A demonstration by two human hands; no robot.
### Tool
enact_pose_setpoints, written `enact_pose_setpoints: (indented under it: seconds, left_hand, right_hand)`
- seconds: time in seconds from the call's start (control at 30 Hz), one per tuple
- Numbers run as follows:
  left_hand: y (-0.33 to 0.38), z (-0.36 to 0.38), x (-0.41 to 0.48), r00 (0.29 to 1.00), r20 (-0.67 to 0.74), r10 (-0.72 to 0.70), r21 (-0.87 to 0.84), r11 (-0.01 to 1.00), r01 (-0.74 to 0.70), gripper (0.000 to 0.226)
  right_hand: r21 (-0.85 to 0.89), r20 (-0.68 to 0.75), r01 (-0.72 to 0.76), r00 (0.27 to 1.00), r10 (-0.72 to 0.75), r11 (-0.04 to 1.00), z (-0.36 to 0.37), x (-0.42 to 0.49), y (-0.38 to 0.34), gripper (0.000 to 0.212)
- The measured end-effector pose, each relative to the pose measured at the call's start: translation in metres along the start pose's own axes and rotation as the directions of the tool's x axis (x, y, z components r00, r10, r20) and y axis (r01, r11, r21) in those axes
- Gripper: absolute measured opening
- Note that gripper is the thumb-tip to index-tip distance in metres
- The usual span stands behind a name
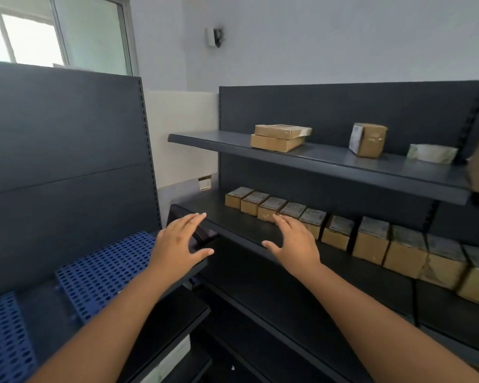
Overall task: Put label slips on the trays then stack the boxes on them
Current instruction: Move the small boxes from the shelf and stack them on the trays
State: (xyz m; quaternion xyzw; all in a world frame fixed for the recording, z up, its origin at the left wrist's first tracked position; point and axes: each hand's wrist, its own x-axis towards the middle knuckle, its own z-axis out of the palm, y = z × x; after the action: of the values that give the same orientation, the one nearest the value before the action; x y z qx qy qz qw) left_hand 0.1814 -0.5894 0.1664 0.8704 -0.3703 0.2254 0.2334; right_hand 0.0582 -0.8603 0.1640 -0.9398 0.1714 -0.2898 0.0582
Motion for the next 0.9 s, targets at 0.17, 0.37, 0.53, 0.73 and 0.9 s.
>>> enact_pose_setpoints:
  seconds: [0.17, 0.37, 0.53, 0.73, 0.9]
  left_hand:
    - [-0.004, 0.034, 0.029, 0.997, 0.058, -0.047, -0.057, 0.997, 0.050, 0.075]
    - [-0.030, 0.073, 0.066, 0.996, 0.080, -0.049, -0.050, 0.997, 0.053, 0.069]
    - [-0.048, 0.100, 0.101, 0.986, 0.152, -0.075, -0.059, 0.995, 0.084, 0.073]
    - [-0.085, 0.145, 0.142, 0.971, 0.220, -0.097, -0.172, 0.976, 0.137, 0.078]
    - [-0.122, 0.194, 0.195, 0.974, 0.225, -0.028, -0.270, 0.959, 0.089, 0.081]
  right_hand:
    - [0.038, 0.081, -0.025, 0.996, 0.022, 0.999, 0.025, 0.026, 0.024, 0.075]
    - [0.038, 0.089, 0.060, 0.994, -0.063, 0.997, 0.062, 0.067, 0.053, 0.070]
    - [0.026, 0.134, 0.065, 0.989, -0.068, 0.998, 0.086, 0.098, 0.066, 0.070]
    - [-0.040, 0.182, 0.032, 0.983, -0.024, 0.999, 0.123, 0.145, 0.061, 0.069]
    - [-0.080, 0.221, 0.037, 0.975, -0.018, 0.996, 0.162, 0.194, 0.049, 0.071]
